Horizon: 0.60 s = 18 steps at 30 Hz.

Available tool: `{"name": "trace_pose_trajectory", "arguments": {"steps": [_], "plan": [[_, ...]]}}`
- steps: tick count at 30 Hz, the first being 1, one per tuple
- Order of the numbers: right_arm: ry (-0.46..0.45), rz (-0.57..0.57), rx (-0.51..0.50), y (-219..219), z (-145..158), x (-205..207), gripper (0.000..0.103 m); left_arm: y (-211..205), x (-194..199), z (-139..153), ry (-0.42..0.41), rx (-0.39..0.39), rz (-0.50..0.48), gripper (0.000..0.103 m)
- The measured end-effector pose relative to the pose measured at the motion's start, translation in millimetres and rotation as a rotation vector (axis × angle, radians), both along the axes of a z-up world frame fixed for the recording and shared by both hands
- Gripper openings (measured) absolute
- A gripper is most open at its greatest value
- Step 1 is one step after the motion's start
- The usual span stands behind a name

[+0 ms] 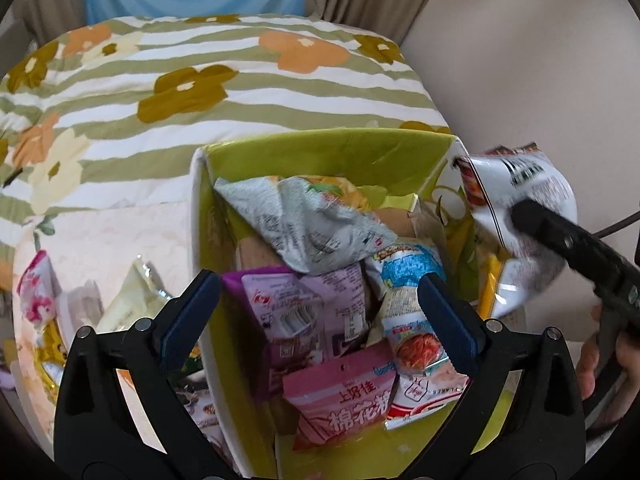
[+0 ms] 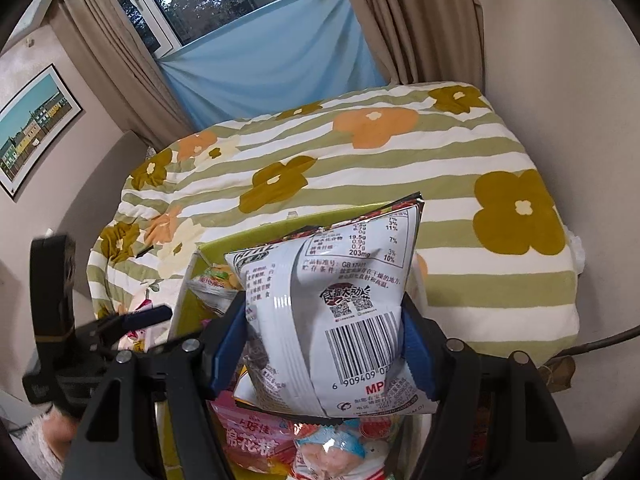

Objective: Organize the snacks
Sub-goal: 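Carry the grey corn chip bag and white bag over the green box with both grippers, then open both grippers to drop the bags into the box and withdraw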

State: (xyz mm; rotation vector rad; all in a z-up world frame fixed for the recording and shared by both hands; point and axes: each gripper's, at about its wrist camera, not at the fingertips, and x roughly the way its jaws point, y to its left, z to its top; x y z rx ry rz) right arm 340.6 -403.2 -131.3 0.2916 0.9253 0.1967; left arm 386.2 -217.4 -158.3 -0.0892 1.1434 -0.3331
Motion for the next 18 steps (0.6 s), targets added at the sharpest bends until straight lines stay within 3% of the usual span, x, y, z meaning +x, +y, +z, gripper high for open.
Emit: {"name": "trace_pose_trajectory", "arguments": {"steps": [6,10,14,18], "plan": [[0.012,0.017,-0.016,10,-2,22,0.067,8,-8,7,-0.013,0.019,0.011,0.099],[0.033,0.034,0.031,15,-8,38,0.069,16,-12,8,-0.016,0.031,0.033,0.099],[0.036,0.034,0.026,23,-12,44,0.094,26,-18,8,-0.01,0.052,0.055,0.099],[0.013,0.045,0.013,28,-12,34,0.102,32,-27,6,-0.002,0.062,0.059,0.099]]}}
